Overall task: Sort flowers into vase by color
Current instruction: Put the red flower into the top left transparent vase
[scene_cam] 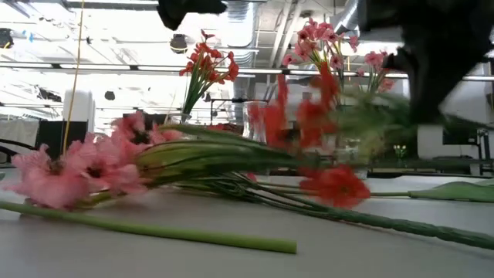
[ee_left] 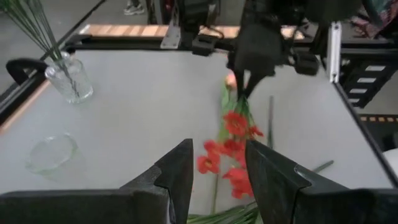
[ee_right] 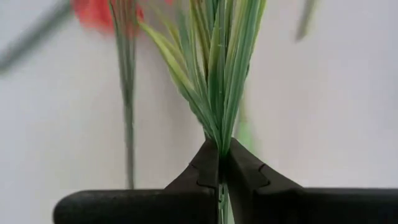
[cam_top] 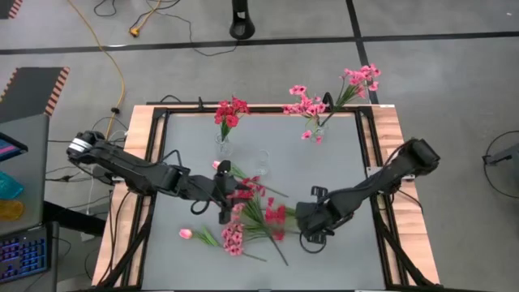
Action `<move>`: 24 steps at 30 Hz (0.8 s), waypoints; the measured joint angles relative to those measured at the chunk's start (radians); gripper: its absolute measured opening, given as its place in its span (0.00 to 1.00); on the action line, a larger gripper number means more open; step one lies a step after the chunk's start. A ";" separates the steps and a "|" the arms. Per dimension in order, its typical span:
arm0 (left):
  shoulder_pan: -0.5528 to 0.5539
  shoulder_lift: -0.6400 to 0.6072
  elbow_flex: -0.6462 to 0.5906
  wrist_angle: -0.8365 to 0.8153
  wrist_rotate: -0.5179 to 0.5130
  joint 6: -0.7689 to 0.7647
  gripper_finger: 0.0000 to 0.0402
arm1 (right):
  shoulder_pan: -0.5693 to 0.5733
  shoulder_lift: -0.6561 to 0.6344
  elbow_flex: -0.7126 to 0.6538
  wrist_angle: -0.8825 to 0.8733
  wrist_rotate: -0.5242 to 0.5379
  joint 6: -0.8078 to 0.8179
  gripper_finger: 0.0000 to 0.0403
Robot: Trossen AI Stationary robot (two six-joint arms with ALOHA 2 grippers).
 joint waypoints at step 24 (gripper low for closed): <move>-0.110 -0.211 0.000 -0.171 -0.112 -0.001 0.33 | 0.028 -0.429 0.001 0.239 0.593 -0.218 0.10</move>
